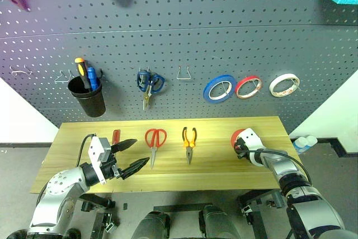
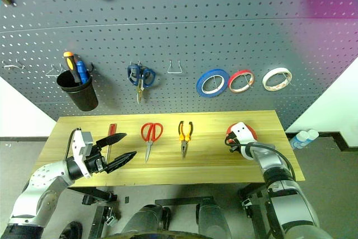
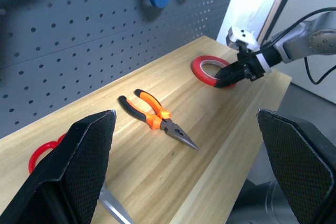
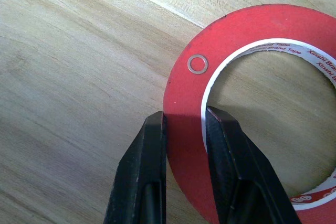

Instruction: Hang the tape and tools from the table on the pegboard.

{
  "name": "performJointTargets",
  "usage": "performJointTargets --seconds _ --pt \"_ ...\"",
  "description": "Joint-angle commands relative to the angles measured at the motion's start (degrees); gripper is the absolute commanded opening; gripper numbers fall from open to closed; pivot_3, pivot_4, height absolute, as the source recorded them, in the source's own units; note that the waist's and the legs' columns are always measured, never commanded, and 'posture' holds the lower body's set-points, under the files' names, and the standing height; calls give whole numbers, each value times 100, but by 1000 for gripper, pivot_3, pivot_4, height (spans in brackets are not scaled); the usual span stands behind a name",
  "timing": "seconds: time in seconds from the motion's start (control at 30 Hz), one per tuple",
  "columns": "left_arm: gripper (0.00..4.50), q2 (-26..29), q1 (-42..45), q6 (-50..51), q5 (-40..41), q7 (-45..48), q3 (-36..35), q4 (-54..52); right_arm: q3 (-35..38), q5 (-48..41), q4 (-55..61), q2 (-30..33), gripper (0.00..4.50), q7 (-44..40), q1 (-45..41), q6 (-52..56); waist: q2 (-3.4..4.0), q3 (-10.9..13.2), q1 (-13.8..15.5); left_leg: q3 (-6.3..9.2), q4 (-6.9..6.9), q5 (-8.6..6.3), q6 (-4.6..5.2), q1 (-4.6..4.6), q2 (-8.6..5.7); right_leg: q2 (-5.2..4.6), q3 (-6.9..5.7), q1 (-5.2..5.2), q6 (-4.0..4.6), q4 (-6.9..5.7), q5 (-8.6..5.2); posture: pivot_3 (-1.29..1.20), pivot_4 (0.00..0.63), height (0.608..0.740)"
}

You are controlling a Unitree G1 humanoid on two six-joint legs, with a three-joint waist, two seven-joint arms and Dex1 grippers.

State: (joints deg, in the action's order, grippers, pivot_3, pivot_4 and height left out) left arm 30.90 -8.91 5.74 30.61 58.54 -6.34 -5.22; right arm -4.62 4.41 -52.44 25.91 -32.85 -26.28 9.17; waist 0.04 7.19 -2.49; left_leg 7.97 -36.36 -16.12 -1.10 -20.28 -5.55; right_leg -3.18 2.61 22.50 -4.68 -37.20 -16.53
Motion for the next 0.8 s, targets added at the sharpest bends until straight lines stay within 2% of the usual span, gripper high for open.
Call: performJointTargets --seconds 0.03,0.2,0.43,0.57,0.67,0.8 --pt "4500 -8 42 -181 10 106 -137 62 -14 64 -134 12 691 49 46 55 0 0 0 0 1 0 0 0 0 0 0 0 0 0 0 -53 116 740" --pt "4500 -28 84 -135 70 112 -141 38 321 -275 75 -77 691 102 184 66 0 0 4 0 1 0 0 -1 0 0 0 0 0 1 0 -57 120 740" --pt "4500 5 160 -329 32 348 -164 303 1245 -1230 888 -305 691 18 705 -322 3 3 -4 1 13 0 0 -6 1 0 0 11 -1 4 0 -72 119 740" --pt "4500 123 119 -477 -6 686 -139 452 1298 -1332 1404 -423 691 -30 1201 -736 5 4 -15 0 20 0 0 -10 2 0 0 18 -1 5 0 -85 119 740" --pt "4500 216 103 -432 91 866 -214 502 1675 -1749 1682 -541 691 43 1305 -762 11 8 -27 -1 20 0 0 -9 4 0 1 19 -1 4 0 -96 117 740" --pt "4500 293 136 -232 323 992 -353 440 1865 -1858 1988 -610 691 101 1527 -1425 13 10 -17 -4 15 0 0 -9 4 0 3 17 0 3 0 -103 118 740"
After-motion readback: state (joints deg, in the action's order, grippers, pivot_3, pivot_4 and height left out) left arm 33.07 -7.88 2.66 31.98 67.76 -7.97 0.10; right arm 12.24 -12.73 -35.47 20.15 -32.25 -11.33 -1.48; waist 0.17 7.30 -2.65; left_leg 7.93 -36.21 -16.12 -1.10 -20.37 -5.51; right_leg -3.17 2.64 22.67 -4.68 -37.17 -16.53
